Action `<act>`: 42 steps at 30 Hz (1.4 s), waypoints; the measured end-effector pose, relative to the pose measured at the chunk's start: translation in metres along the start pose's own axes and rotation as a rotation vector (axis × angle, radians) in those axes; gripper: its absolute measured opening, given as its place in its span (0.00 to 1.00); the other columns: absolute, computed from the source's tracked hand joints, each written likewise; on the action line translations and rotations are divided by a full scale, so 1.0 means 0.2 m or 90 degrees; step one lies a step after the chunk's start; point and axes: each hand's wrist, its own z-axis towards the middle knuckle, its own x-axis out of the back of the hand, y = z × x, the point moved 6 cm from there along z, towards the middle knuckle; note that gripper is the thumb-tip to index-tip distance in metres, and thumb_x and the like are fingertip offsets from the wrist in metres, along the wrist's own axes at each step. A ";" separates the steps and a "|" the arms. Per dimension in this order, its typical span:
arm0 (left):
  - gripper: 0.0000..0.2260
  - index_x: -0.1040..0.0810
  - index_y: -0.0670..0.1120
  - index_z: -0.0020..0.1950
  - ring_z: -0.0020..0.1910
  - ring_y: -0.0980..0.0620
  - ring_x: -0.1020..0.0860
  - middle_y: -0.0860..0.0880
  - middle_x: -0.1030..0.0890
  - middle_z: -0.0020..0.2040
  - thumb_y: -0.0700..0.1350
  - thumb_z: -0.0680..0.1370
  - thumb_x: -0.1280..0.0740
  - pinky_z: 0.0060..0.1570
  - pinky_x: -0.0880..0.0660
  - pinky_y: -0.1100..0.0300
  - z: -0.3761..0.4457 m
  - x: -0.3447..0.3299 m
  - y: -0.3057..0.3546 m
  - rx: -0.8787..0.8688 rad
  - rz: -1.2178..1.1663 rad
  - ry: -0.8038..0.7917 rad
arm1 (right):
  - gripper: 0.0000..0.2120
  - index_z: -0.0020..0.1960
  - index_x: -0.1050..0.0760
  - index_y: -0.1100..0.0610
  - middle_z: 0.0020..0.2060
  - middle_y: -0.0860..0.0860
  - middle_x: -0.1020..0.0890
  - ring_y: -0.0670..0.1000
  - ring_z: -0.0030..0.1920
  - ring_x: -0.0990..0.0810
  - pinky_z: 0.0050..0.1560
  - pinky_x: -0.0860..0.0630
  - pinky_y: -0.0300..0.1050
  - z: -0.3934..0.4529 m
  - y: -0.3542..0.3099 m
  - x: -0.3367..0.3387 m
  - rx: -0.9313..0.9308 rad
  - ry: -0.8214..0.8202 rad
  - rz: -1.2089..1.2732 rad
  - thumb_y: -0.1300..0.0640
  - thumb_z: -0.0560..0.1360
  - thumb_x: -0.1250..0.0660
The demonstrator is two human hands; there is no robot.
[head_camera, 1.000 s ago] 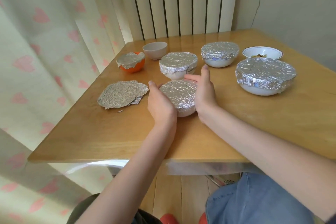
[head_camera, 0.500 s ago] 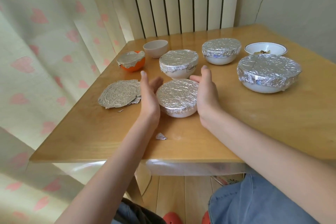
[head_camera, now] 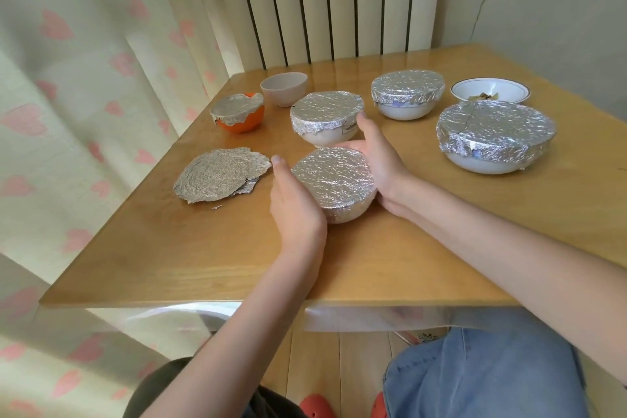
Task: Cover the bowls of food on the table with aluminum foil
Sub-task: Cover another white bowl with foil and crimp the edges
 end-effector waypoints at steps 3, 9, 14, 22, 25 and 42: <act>0.43 0.21 0.48 0.64 0.61 0.50 0.22 0.49 0.18 0.59 0.77 0.66 0.51 0.68 0.32 0.47 0.03 0.02 -0.02 0.006 0.054 -0.071 | 0.39 0.60 0.22 0.55 0.58 0.55 0.19 0.53 0.61 0.23 0.70 0.35 0.53 -0.01 -0.02 0.01 0.013 -0.025 -0.012 0.27 0.71 0.52; 0.34 0.34 0.39 0.74 0.71 0.49 0.31 0.42 0.29 0.72 0.62 0.82 0.58 0.73 0.39 0.54 0.11 0.08 0.12 -0.021 0.035 -0.144 | 0.35 0.48 0.16 0.52 0.53 0.52 0.16 0.52 0.59 0.21 0.69 0.35 0.55 -0.01 -0.03 0.03 0.019 -0.025 0.052 0.32 0.77 0.55; 0.37 0.26 0.37 0.66 0.61 0.44 0.21 0.41 0.20 0.62 0.65 0.81 0.57 0.63 0.27 0.52 0.13 -0.03 0.13 -0.003 0.012 -0.217 | 0.29 0.50 0.18 0.54 0.50 0.50 0.16 0.50 0.51 0.19 0.54 0.25 0.47 -0.07 -0.02 0.06 0.020 0.147 0.059 0.38 0.79 0.52; 0.30 0.21 0.42 0.46 0.36 0.50 0.16 0.46 0.15 0.37 0.65 0.80 0.50 0.48 0.22 0.55 0.15 -0.06 0.05 0.009 -0.031 -0.230 | 0.25 0.51 0.18 0.53 0.43 0.49 0.14 0.49 0.46 0.16 0.50 0.22 0.47 -0.10 0.03 -0.01 0.010 0.097 0.049 0.38 0.78 0.48; 0.30 0.22 0.43 0.46 0.33 0.52 0.16 0.48 0.15 0.34 0.66 0.80 0.50 0.44 0.22 0.56 0.16 -0.08 0.03 0.019 -0.022 -0.215 | 0.29 0.51 0.18 0.53 0.44 0.51 0.15 0.51 0.48 0.17 0.58 0.24 0.51 -0.07 0.02 0.00 0.008 0.079 0.023 0.33 0.74 0.47; 0.37 0.21 0.39 0.63 0.63 0.48 0.22 0.43 0.18 0.60 0.66 0.80 0.55 0.70 0.33 0.48 0.18 -0.05 0.10 -0.021 -0.025 -0.211 | 0.19 0.52 0.23 0.50 0.44 0.39 0.23 0.39 0.45 0.25 0.47 0.33 0.36 -0.26 0.01 0.04 0.053 0.255 0.119 0.43 0.81 0.50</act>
